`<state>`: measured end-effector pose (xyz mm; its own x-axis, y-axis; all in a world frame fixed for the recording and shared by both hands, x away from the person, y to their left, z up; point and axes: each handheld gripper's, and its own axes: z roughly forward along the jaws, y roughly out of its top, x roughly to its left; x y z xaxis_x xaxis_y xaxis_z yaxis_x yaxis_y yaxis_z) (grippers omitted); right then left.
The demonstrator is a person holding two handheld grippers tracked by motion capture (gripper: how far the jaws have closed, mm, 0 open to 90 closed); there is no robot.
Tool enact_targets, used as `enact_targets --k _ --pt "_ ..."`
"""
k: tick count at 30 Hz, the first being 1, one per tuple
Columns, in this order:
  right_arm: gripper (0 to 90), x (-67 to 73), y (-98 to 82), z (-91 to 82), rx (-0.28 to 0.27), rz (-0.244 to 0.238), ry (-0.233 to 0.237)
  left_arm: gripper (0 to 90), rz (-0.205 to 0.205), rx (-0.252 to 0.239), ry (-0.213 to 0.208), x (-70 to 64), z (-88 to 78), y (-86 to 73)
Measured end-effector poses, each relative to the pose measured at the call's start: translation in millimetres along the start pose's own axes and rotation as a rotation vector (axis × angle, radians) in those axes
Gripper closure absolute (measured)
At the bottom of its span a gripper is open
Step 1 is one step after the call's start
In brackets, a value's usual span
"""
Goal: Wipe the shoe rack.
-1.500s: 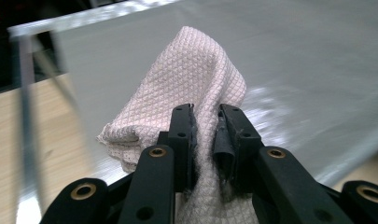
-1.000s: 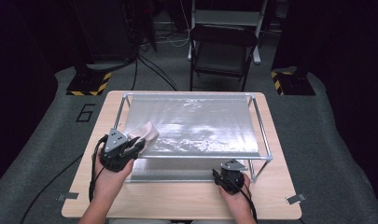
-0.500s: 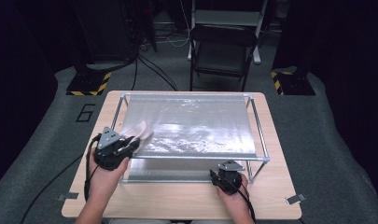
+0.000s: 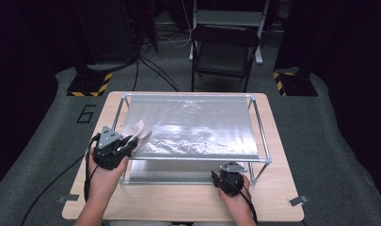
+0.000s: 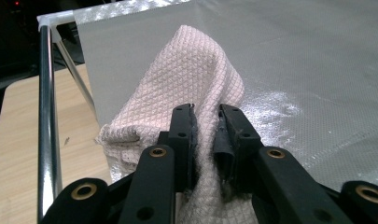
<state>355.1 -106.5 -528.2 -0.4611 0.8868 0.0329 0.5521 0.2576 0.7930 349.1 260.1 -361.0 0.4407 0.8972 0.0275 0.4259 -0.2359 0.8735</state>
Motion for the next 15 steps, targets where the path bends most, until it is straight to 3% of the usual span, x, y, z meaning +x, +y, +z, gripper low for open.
enact_targets --k 1,2,9,11,13,15 --pt "55.9 0.0 0.1 -0.1 -0.001 -0.001 -0.003 75.4 0.018 0.0 0.008 -5.4 1.9 1.0" --pt "55.9 0.0 0.1 -0.6 -0.005 -0.004 -0.008 75.3 0.039 0.003 -0.012 -12.2 5.0 2.6" --pt "55.9 0.5 0.1 -0.1 -0.001 0.004 -0.003 75.1 0.051 -0.012 -0.152 -45.3 21.4 10.6" --pt "55.9 0.4 0.1 -0.2 -0.001 0.004 -0.003 75.1 0.058 -0.018 -0.153 -48.9 23.7 11.9" --pt "55.9 0.6 0.1 -0.2 0.0 0.005 -0.003 75.3 0.074 0.001 -0.175 -44.0 21.9 12.6" --pt "55.9 0.8 0.2 -0.3 0.0 0.007 -0.002 75.3 0.08 0.002 -0.158 -40.3 19.0 11.0"
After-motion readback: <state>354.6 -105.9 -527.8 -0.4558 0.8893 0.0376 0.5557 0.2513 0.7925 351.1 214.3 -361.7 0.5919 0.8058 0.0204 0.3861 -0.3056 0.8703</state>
